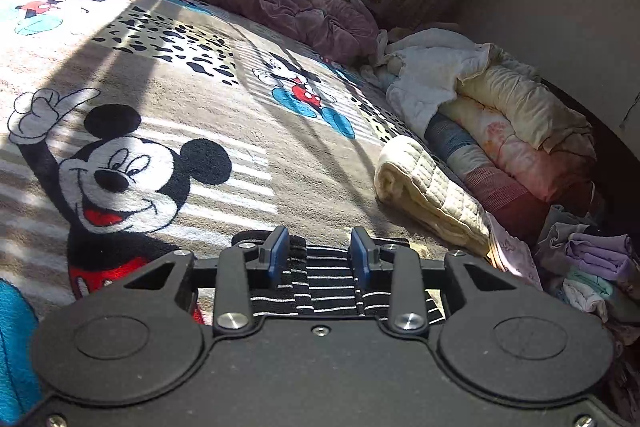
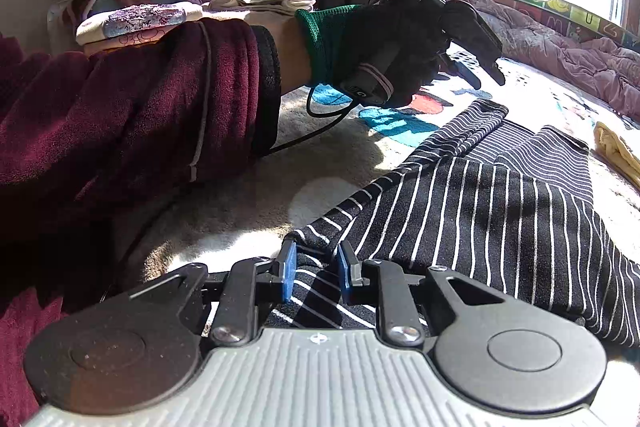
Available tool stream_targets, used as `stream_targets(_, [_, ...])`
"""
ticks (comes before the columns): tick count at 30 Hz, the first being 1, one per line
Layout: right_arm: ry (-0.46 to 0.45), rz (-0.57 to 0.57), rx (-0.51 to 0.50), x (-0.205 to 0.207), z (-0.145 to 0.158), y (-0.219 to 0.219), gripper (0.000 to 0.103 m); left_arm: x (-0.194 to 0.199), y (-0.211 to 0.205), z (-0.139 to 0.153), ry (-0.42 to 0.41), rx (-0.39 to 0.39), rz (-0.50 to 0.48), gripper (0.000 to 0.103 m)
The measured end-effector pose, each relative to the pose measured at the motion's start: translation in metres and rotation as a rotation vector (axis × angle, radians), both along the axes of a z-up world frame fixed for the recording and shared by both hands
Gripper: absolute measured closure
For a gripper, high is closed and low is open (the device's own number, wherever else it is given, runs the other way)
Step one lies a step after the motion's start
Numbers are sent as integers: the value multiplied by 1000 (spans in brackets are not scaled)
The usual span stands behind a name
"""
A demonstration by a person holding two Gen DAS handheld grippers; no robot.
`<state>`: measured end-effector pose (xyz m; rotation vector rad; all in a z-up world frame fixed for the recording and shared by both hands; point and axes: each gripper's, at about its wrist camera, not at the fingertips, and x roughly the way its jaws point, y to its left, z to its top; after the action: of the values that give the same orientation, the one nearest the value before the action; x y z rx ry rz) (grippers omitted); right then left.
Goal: Fold clothes
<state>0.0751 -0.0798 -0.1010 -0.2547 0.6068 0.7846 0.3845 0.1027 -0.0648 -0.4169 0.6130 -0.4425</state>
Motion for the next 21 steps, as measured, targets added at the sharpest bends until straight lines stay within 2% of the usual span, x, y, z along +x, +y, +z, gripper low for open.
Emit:
stream_targets(2, [10, -5, 8, -15, 2, -10, 78, -21, 0, 11, -19, 18, -10, 72])
stream_targets(5, [78, -87, 111, -24, 6, -41, 77, -57, 1, 18, -40, 30, -14, 72])
stream_targets(9, [140, -258, 273, -17, 8, -92, 72, -104, 1, 8, -3, 44, -15, 72])
stream_targets(12, [176, -432, 450, -3, 4, -141, 67, -145, 1, -9, 34, 86, -11, 72])
stream_targets(14, [196, -546, 556, 4, -8, -176, 64, -167, 4, -21, 64, 81, -2, 72])
stream_targets(18, [299, -730, 749, 13, -38, -230, 51, -213, 3, -32, 70, 70, 7, 72])
stream_targets(20, [350, -792, 862, 19, -53, -246, 51, -233, -6, -28, 28, 82, -25, 72])
stream_targets(21, [371, -813, 918, 23, -59, -251, 50, -241, -13, -25, -3, 112, -50, 72])
